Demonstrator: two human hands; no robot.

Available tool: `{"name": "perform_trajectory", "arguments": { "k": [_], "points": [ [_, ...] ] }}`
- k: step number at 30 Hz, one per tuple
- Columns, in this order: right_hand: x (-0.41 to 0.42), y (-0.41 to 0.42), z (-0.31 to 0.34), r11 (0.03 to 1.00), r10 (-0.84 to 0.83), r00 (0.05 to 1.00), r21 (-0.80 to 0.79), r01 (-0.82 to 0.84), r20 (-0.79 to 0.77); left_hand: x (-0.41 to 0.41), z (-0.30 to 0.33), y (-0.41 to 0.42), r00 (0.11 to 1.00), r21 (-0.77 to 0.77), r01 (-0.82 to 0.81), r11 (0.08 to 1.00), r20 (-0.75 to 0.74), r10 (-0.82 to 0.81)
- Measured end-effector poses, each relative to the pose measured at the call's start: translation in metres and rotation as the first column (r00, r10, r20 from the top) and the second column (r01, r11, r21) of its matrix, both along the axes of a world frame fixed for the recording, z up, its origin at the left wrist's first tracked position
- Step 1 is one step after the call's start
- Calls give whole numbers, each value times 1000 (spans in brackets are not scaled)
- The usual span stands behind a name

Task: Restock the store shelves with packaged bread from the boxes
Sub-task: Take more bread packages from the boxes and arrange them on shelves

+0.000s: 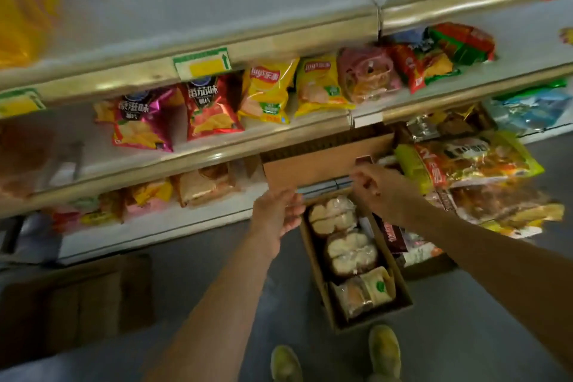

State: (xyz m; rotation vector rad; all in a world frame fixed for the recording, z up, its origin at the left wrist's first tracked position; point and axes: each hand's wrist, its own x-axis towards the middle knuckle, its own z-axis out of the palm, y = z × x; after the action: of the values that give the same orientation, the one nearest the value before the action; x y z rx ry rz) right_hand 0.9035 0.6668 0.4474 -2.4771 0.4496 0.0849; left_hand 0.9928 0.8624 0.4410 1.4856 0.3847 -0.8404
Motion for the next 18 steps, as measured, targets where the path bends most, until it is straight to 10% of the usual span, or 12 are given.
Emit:
{"name": "perform_trajectory", "arguments": {
  "k": [18],
  "points": [
    [-92, -92, -364, 971, 69, 839, 230, 68, -540, -121, -347, -84, 963, 304, 111, 946, -267, -27]
  ]
}}
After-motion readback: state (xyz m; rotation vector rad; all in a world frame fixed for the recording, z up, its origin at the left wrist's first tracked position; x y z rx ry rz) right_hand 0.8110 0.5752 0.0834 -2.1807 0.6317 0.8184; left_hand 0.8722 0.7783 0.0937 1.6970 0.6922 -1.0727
